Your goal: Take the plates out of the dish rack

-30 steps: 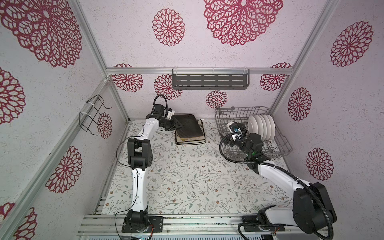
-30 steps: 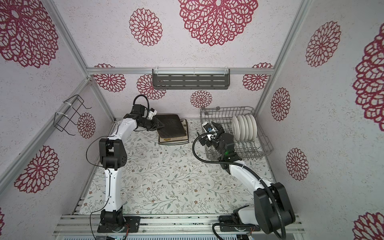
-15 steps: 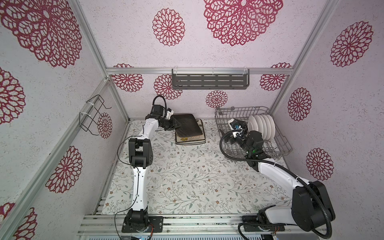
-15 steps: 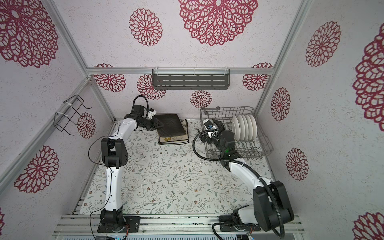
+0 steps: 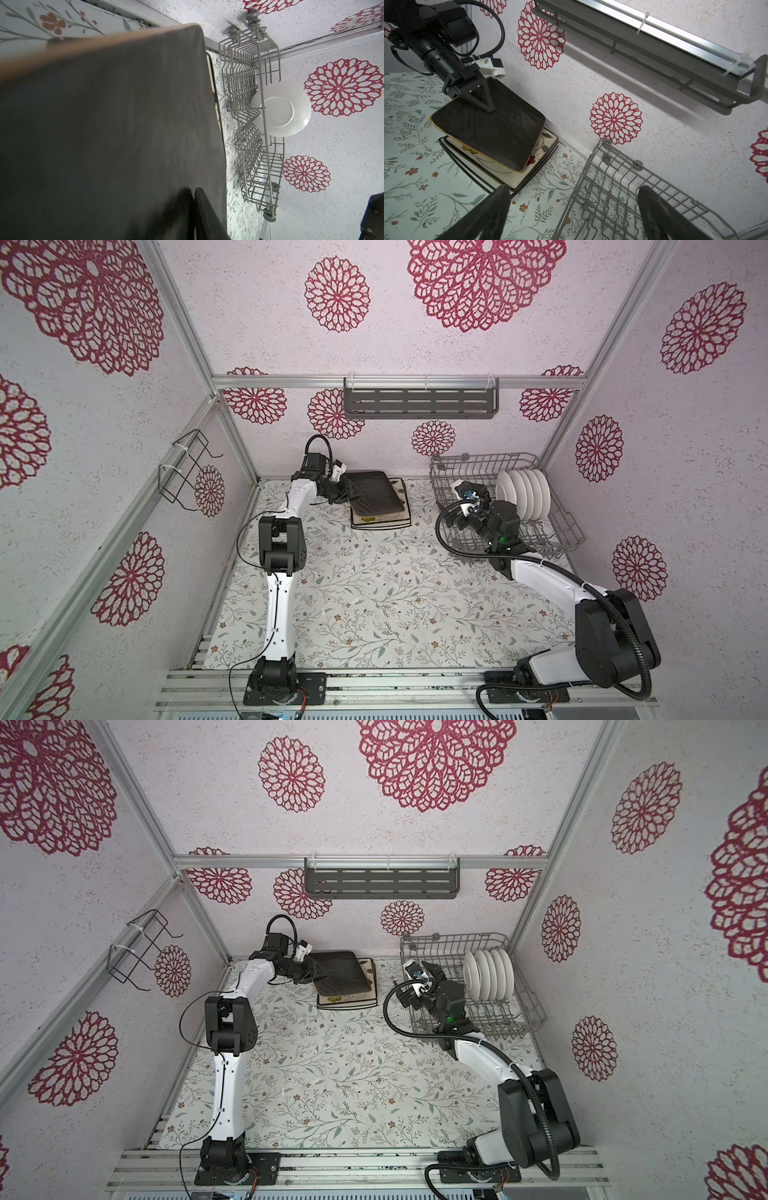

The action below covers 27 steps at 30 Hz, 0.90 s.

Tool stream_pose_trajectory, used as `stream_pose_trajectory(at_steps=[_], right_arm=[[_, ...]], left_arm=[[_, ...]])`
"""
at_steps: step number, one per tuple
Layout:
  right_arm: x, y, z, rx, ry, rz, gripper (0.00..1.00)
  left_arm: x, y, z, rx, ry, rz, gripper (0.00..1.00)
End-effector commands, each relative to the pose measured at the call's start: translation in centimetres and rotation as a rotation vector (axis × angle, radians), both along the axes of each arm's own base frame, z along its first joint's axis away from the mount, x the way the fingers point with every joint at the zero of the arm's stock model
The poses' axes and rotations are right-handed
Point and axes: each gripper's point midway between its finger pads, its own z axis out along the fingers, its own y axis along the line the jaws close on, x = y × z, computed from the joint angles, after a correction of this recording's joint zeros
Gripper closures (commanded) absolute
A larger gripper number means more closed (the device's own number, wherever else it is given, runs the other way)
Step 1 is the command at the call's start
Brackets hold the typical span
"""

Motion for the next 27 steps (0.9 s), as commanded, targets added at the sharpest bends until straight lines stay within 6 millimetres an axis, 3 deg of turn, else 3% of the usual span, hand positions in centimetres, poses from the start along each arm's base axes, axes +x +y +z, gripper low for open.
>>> stream_pose_trajectory(at_steps=[1, 13, 21, 27], right_arm=[[0.3, 0.2, 3.5, 0.049, -0.082, 0.015, 0.01], [0.4, 0.3, 3.2, 0.048, -0.075, 0.021, 0.01], [0.5, 0.5, 3.0, 0.052, -0.071, 0.027, 0.01], [0.6, 0.6, 3.0, 0.056, -0.067, 0.031, 0.01]], left_arm=[[1.5, -0.8, 4.8, -0.091, -0.157, -0.054, 0.99], [1.5, -0.6, 3.9, -0.090, -0.134, -0.048, 0.90], [1.4, -0.5, 3.4, -0.081, -0.115, -0.043, 0.74], [1.2, -0.3, 3.0, -0.063, -0.104, -0.038, 0.68]])
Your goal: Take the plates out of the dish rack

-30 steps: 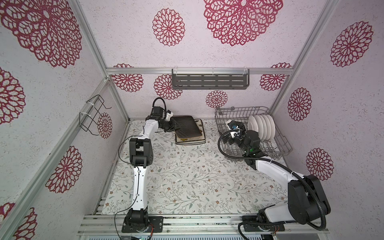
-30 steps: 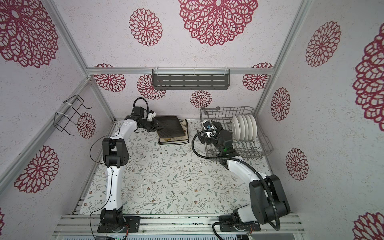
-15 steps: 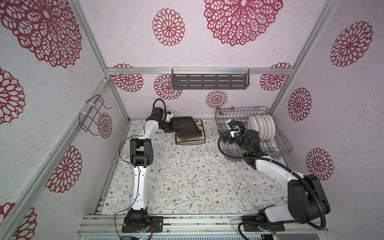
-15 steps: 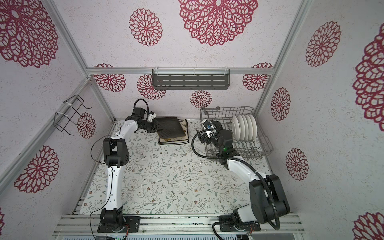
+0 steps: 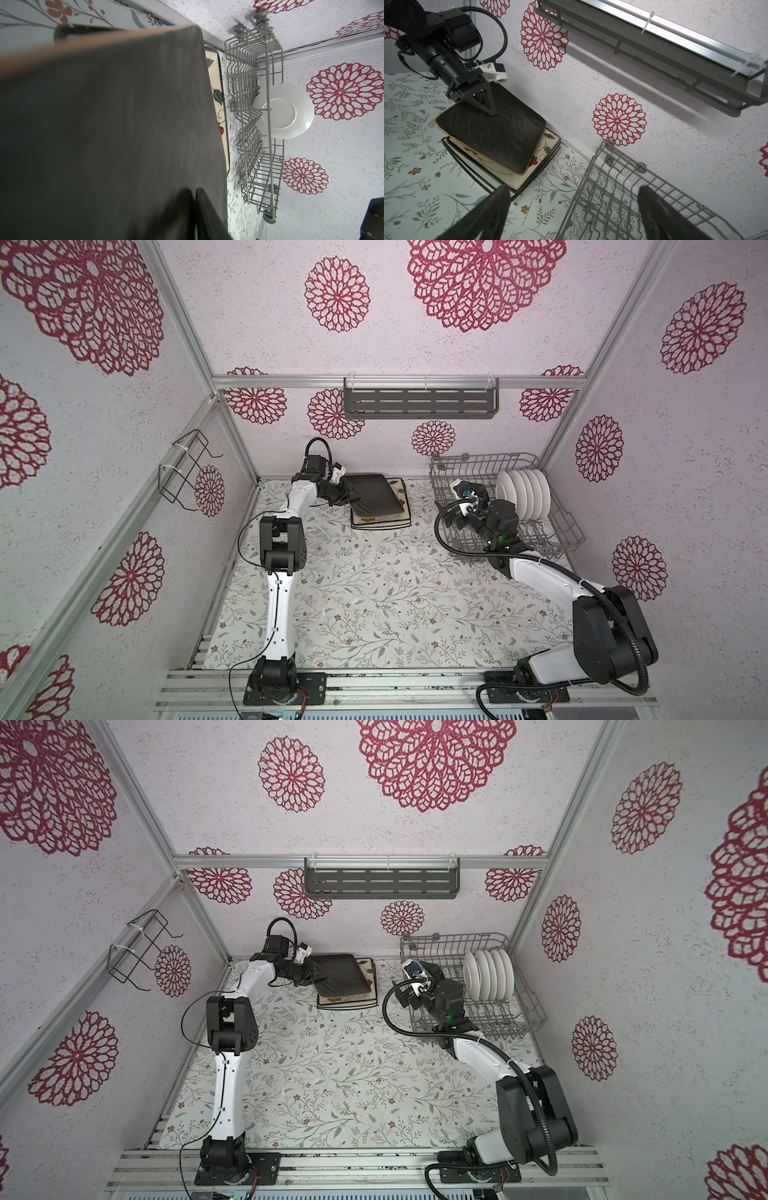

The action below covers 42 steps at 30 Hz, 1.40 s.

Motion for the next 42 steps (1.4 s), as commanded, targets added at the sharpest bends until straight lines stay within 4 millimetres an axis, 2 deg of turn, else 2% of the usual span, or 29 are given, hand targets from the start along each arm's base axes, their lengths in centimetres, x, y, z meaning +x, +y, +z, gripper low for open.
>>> stream_pose_trajectory(at_steps=[1, 10, 31, 42], right_arm=[[0.3, 0.2, 3.2, 0.055, -0.071, 0.015, 0.01], [0.3, 0.2, 3.2, 0.059, -0.068, 0.017, 0.01], [0.3, 0.6, 3.6, 0.080, -0.062, 0.039, 0.01], [0.6, 0.8, 3.4, 0.082, -0.052, 0.043, 0.01]], left_arm=[[1.2, -0.3, 3.9, -0.043, -0.132, -0.042, 0.66], [0.8, 0.1, 3.2, -0.009, -0.107, -0.035, 0.63], [-0.3, 2.7, 0.3, 0.214, -0.049, -0.003, 0.60], [0.0, 2.7, -0.3, 0.258, -0.057, -0.003, 0.61]])
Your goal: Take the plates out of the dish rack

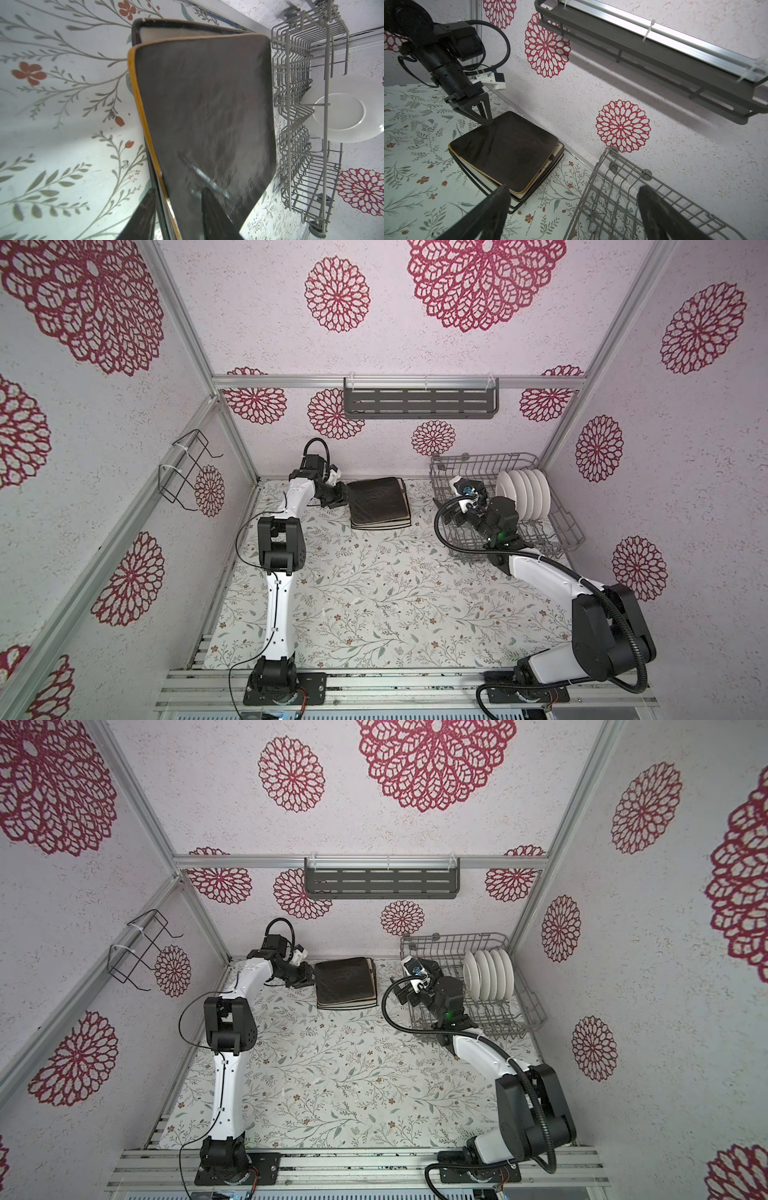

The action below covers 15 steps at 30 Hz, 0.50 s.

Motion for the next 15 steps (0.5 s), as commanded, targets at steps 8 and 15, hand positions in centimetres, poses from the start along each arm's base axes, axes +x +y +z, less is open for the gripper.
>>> stream_pose_trajectory(at_steps=[8, 15], right_arm=[[0.6, 0.2, 2.1, 0.039, -0.038, 0.010, 0.01], [0.8, 0.3, 1.7, 0.036, -0.027, 0.010, 0.01]], left_arm=[[1.3, -1.1, 1.2, 0.003, -0.076, -0.036, 0.61], [1.5, -2.0, 0.8, 0.002, -0.083, -0.048, 0.60]])
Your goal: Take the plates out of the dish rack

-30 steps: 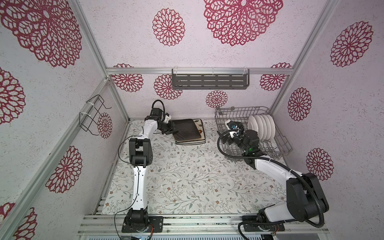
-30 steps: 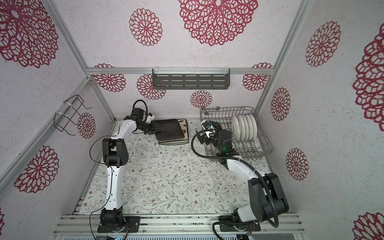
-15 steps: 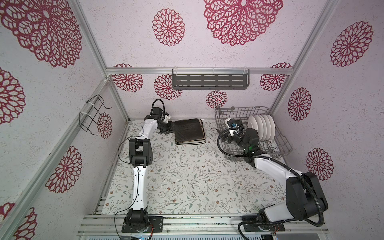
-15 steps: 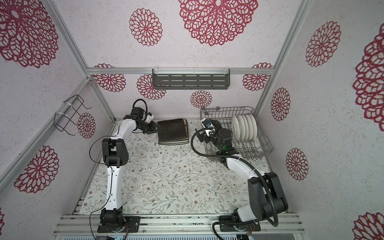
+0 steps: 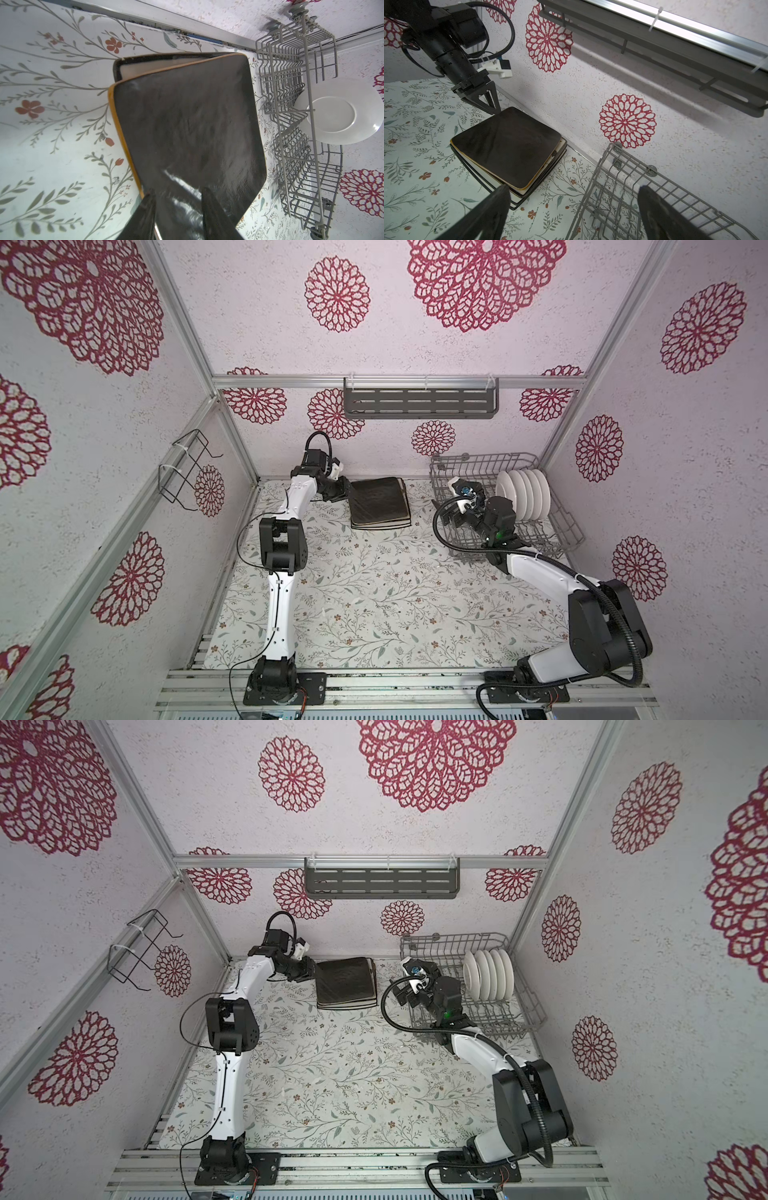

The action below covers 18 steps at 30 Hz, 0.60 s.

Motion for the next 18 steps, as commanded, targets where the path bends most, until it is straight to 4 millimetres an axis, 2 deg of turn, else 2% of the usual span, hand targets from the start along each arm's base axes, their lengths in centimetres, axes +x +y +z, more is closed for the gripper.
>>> stream_pose_trajectory(at_steps=[1, 6, 11, 18], right_arm=[[0.4, 0.1, 2.8, 0.041, -0.054, 0.007, 0.01], [0.5, 0.2, 2.6, 0.041, -0.047, 0.009, 0.01], [0.7, 0.2, 2.2, 0.041, -0.038, 0.009, 0.01], [0.8, 0.4, 2.1, 0.050, -0.036, 0.014, 0.01]], left_arm=[[0.3, -0.8, -0.9, 0.000, -0.012, -0.030, 0.60], [0.3, -0.9, -1.2, 0.015, -0.012, -0.034, 0.60], [0.5, -1.2, 0.2, 0.059, -0.067, -0.048, 0.60], [0.3, -0.1, 0.3, 0.162, -0.078, -0.032, 0.60]])
